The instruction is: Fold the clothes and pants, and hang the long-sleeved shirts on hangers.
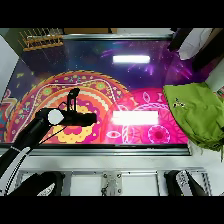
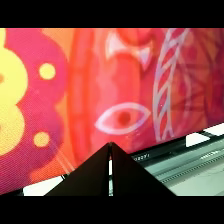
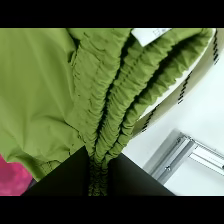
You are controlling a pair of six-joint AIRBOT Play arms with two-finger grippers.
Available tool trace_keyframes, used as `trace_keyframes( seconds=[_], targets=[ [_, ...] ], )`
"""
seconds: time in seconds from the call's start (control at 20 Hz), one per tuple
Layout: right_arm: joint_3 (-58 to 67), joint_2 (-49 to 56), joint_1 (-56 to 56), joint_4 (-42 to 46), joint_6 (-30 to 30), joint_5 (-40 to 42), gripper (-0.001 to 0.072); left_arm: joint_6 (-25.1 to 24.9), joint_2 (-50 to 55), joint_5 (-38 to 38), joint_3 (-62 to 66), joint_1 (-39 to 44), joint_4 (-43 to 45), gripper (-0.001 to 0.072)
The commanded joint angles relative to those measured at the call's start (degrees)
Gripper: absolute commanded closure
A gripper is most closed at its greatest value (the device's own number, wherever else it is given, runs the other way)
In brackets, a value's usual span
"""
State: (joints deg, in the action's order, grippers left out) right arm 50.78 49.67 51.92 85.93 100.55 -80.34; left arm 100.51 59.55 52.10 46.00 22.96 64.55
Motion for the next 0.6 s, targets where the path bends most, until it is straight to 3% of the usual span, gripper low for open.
trace_keyframes(
  seconds=[0.0,0.05,0.15,0.35,0.55],
  targets=[
    [-2.89,-0.59,0.04,0.44,0.2,0.13,0.0674,-0.07,0.04,-0.04,0.0,0.02,0.04,0.0704],
    [-2.89,-0.59,0.04,0.44,0.2,0.15,0.0581,-0.07,0.02,-0.04,0.0,0.02,0.26,0.0704],
    [-2.71,-0.59,0.04,0.48,0.13,0.66,0.0035,-0.07,0.04,-0.02,0.0,0.02,0.37,0.0704],
    [4.13,-1.6,-0.35,0.15,-8.98,7.52,0.0026,-0.07,0.04,-0.02,0.0,0.02,0.39,0.0704],
    [8.17,-4.74,-9.25,-14.01,-17.0,14.86,0.0026,-0.04,0.04,-0.04,0.0,0.02,0.33,0.0704]
  ],
)
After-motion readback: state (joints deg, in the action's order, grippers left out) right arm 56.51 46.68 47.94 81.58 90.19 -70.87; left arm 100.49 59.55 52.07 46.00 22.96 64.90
